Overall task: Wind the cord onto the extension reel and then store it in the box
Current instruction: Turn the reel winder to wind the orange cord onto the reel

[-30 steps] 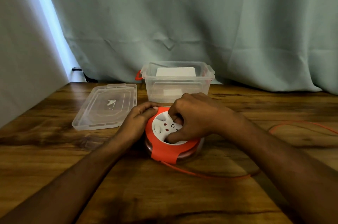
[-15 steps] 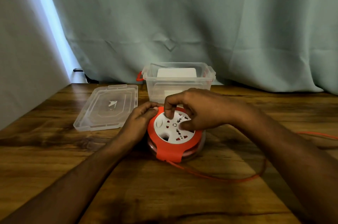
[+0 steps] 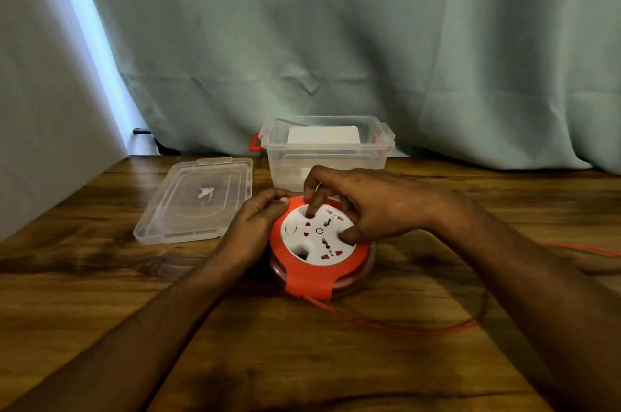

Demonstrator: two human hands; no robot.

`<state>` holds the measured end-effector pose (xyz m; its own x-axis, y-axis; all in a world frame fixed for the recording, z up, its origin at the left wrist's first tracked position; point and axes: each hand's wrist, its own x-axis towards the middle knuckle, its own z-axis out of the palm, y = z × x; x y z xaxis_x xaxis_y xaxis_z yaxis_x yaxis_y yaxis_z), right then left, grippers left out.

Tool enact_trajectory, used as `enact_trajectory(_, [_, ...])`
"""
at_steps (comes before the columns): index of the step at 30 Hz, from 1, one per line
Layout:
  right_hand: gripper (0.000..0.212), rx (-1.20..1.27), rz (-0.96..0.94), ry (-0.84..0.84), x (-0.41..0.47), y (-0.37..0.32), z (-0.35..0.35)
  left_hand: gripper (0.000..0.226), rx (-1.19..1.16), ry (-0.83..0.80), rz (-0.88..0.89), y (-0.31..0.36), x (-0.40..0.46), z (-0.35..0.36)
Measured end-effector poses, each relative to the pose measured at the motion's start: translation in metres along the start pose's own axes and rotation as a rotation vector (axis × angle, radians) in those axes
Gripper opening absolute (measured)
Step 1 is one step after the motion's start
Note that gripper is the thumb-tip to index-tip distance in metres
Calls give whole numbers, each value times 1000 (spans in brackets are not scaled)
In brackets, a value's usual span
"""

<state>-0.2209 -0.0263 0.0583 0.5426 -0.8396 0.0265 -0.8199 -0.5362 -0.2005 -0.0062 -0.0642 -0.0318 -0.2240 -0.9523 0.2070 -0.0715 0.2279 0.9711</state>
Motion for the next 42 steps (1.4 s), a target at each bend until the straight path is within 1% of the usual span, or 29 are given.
enact_trajectory(3, [84,18,5,11,-1,-2,-1,23,16,-8,0,0,0,0])
enact_trajectory(8, [84,23,5,19,-4,-7,-2,23,-4,-17,-4,0,0,0])
enact_trajectory(20, [58,-86,-9,73,-1,-8,6,21,-61,-9,24,-4,1,-1])
enact_trajectory(23, [57,-120,-4,94,3,-8,11,21,-37,-11,35,-4,2,-2])
enact_trajectory(27, [54,-167,-46,176,6,-12,21,21,-45,-22,48,-4,2,-2])
enact_trajectory(30, [51,-194,-15,162,9,-15,28,21,-42,-30,38,-4,3,-2])
enact_trajectory(35, [47,-158,-6,136,10,-12,24,19,-29,-30,24,-4,4,-3])
enact_trajectory(37, [41,-177,-7,170,7,-13,17,19,-26,-22,25,-4,3,-4])
enact_trajectory(39, [32,-145,-16,225,4,-10,9,19,-7,-5,23,-5,3,-4])
enact_trajectory(40, [34,-109,-20,243,2,-8,5,19,14,5,20,-4,3,-4])
enact_trajectory(42, [58,-43,-23,197,1,-5,0,20,41,19,10,-5,4,-3])
